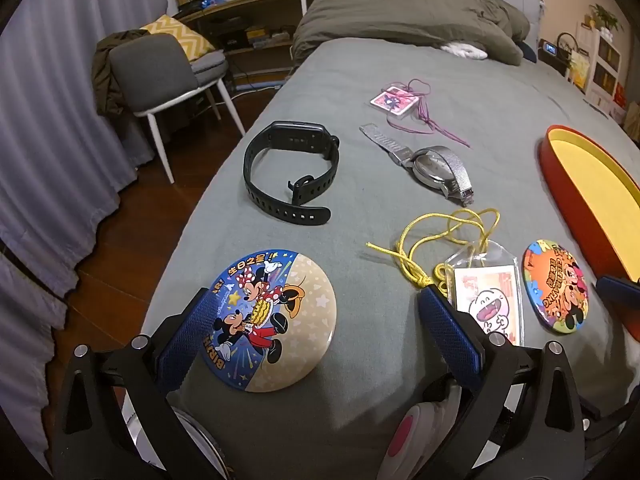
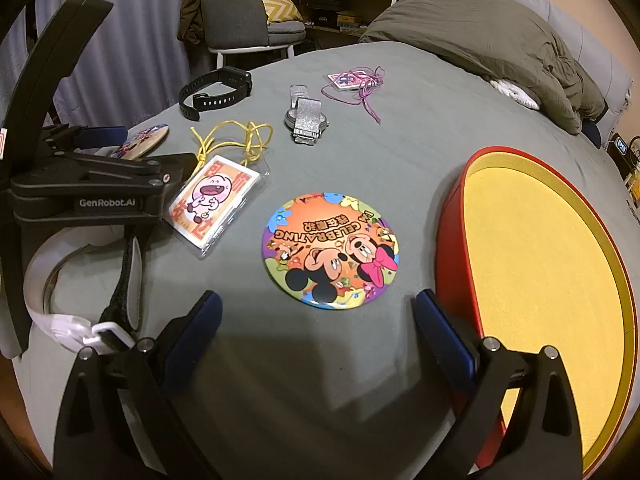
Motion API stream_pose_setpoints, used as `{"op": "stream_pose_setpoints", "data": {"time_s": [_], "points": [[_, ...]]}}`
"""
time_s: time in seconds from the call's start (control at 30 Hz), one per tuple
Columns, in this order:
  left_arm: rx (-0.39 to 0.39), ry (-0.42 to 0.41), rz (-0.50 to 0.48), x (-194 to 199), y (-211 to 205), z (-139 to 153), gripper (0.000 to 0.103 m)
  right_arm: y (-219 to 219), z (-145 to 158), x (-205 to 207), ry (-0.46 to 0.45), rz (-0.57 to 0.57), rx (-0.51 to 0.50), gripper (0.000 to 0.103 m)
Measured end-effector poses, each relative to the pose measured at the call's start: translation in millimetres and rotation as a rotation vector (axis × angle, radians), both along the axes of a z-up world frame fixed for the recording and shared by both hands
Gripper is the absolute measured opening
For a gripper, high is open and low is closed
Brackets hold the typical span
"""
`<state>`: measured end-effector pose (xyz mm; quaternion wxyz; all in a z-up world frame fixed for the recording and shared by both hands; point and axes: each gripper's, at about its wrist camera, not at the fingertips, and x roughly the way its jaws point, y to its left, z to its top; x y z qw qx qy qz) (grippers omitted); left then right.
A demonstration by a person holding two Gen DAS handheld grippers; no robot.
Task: Organize jewelry
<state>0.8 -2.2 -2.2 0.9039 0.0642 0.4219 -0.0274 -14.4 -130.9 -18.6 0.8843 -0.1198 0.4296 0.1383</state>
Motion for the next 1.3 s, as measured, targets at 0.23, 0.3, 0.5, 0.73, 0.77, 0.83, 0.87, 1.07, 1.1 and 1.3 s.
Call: {"op": "stream_pose_setpoints", "data": {"time_s": [0.23,0.3,0.5,0.73,0.77,0.83,0.87,1.07,1.1,1.3], "points": [[0.000,0.001,0.000,0.4,0.8,0.3,0.098,0.2,-0.3,0.3,0.000,0.000,0.000,0.093],[-0.002,0.001,0.000,0.2,0.7,0.5,0.098,0.2,-0.3,0.3,0.000,0.000,0.000,0.093],[-0.001,0.001,0.000,0.5,0.5,0.6,0.098,0.3,-0.3,0.4,0.000,0.000,0.000,0.093],[-0.001,0.002,0.000,0.5,0.3,1.2,0.098,0.4,-0.3,0.3,-0.001,0.000,0.000,0.093],[0.001,0.002,0.000,0.5,-0.1,1.2,0.098,0.5,-0.3,0.4,-0.001,0.000,0.000,0.093],[0.001,0.002,0.000,0.5,0.5,1.2,0.098,0.4,-0.3,0.3,-0.001,0.000,0.000,0.093],[0.004,0.002,0.000,0.3,2.0,-0.2,0.098,0.5,-0.3,0.2,-0.002,0.000,0.000,0.093],[0.006,0.003,0.000,2.1,1.1,-1.6,0.098,0.6,-0.3,0.1,-0.003,0.000,0.000,0.094],[0.006,0.004,0.001,2.6,1.0,-1.9,0.098,0.5,-0.4,-0.1,-0.004,0.000,0.000,0.094],[0.008,0.001,0.000,0.8,0.8,1.0,0.098,0.5,-0.6,-0.1,-0.004,0.000,0.000,0.094]]}}
